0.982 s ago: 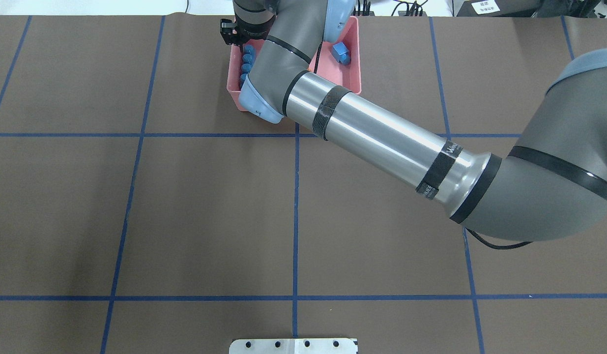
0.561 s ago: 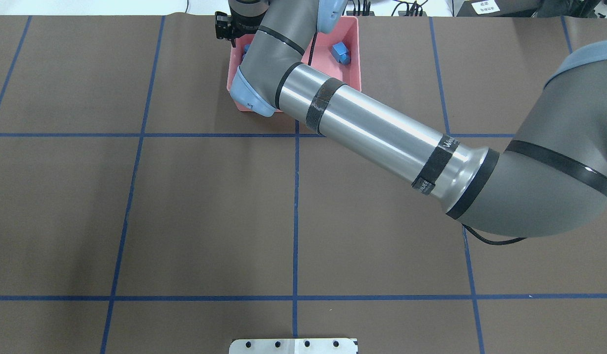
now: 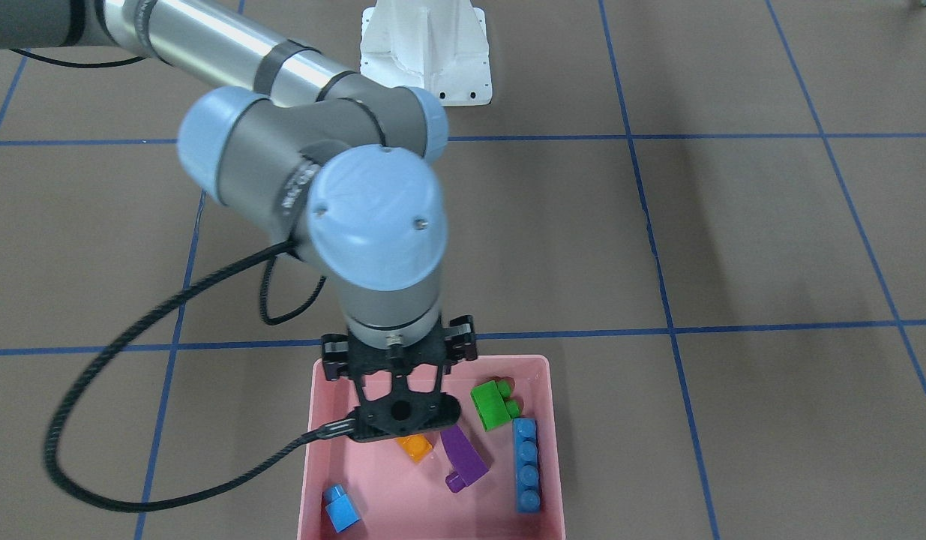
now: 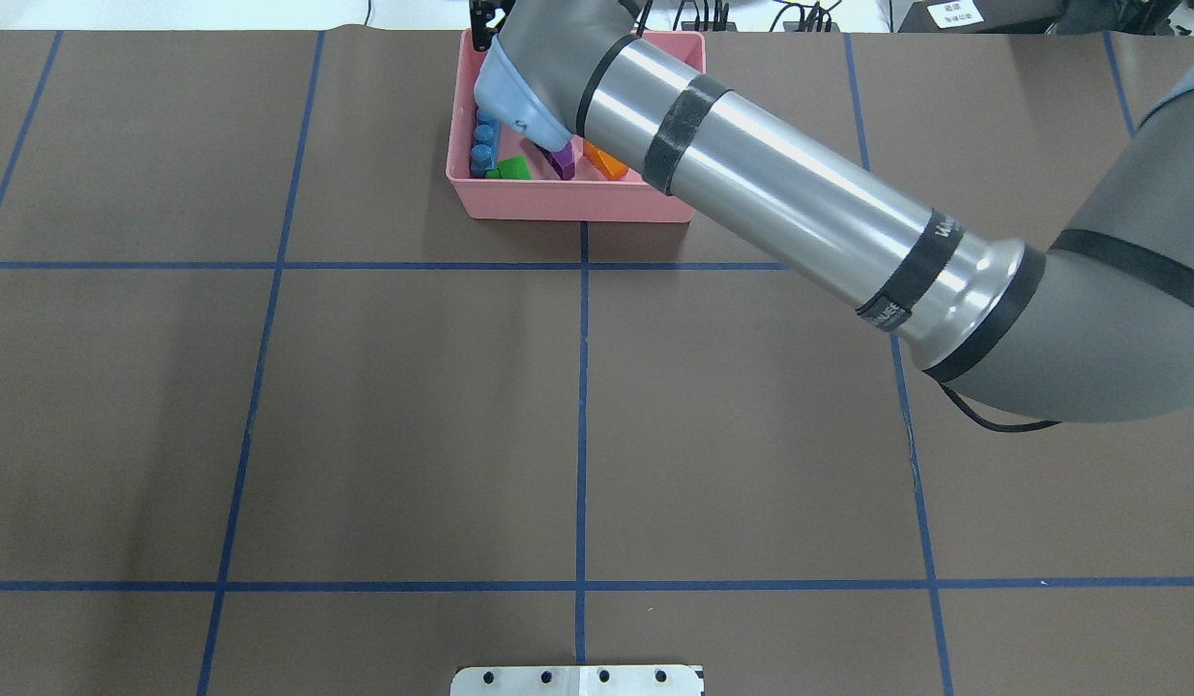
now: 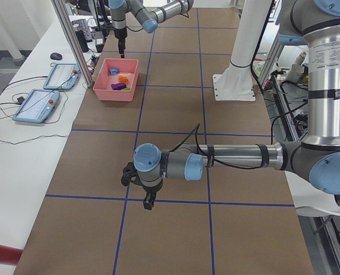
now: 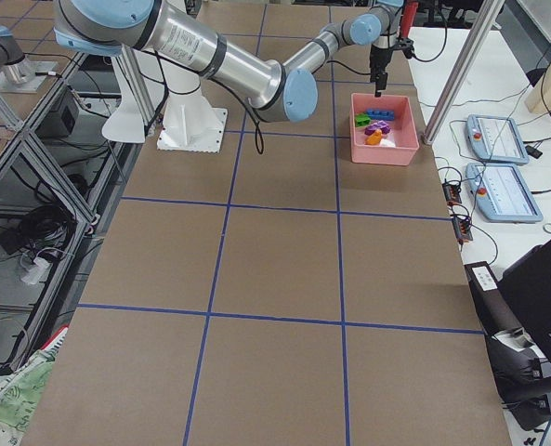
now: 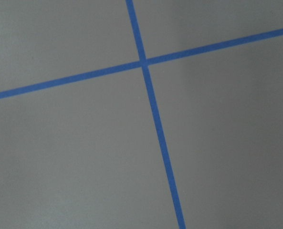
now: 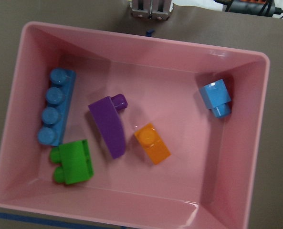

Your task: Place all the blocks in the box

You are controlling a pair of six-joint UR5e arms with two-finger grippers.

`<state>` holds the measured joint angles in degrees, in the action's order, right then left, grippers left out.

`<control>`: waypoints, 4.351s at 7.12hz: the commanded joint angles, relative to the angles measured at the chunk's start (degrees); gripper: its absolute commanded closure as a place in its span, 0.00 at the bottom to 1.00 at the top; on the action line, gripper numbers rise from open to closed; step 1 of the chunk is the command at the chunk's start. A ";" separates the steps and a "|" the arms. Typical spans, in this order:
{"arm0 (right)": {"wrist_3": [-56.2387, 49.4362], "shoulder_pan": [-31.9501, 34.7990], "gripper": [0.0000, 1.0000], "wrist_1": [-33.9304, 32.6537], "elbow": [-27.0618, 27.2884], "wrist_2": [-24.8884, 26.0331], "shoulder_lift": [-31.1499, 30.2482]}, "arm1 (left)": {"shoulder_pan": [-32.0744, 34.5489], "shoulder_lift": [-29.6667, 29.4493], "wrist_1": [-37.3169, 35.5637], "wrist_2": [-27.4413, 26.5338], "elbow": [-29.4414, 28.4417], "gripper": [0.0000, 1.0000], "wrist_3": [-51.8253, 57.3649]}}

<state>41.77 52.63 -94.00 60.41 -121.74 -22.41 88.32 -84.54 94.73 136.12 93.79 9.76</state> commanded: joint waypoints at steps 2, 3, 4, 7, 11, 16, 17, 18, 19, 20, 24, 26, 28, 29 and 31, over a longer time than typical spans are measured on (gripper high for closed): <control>-20.61 10.18 0.00 -1.01 21.29 -4.72 -26.65 | 0.97 -0.80 -0.24 -0.07 -0.18 0.00 0.35; -28.25 13.78 0.00 -0.92 24.20 -6.30 -33.25 | 0.97 -0.37 -0.16 0.02 -0.18 0.00 0.35; -34.07 17.47 0.00 -0.92 25.79 -8.40 -38.88 | 1.15 0.42 0.45 0.02 -0.36 0.00 0.52; -47.73 28.98 0.00 -0.83 27.11 -9.91 -50.93 | 1.33 0.34 0.37 0.11 -0.18 0.00 0.26; -46.79 34.55 0.00 0.05 41.51 -7.98 -75.90 | 2.03 0.95 0.55 -0.07 -0.27 0.00 0.96; -42.48 34.38 0.00 5.23 41.98 -10.45 -76.55 | 2.03 1.22 0.55 -0.33 1.05 0.00 0.44; -42.56 34.12 0.00 5.32 41.98 -10.45 -76.47 | 2.12 3.13 0.72 -0.16 3.05 0.00 0.61; -42.48 33.68 0.00 5.32 41.98 -10.36 -76.47 | 2.12 3.33 0.64 -0.24 3.76 0.00 0.52; -42.48 33.59 0.00 5.32 41.89 -10.27 -76.47 | 2.12 3.33 0.63 -0.33 3.60 0.00 0.61; -42.22 33.59 0.00 5.32 41.98 -10.53 -76.47 | 2.12 3.41 0.63 -0.24 3.60 0.00 0.61; -42.13 33.42 0.00 6.46 42.07 -10.71 -76.38 | 2.12 4.12 0.63 -0.07 3.68 0.00 0.61; -42.13 33.42 0.00 6.46 42.07 -10.71 -76.03 | 2.12 4.21 0.63 -0.07 3.68 0.00 0.61; -42.13 33.42 0.00 6.46 41.98 -10.62 -75.85 | 2.12 4.21 0.63 -0.07 3.68 0.00 0.70; -42.13 33.42 0.00 6.46 41.98 -10.71 -75.85 | 2.12 4.21 0.63 -0.07 3.68 0.00 0.70; -42.21 33.42 0.00 6.46 41.98 -10.80 -75.85 | 2.12 4.21 0.63 -0.07 3.60 0.00 0.70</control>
<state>-0.41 86.05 -87.54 102.39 -132.47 -98.27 90.44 -80.33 95.36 136.05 97.45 10.46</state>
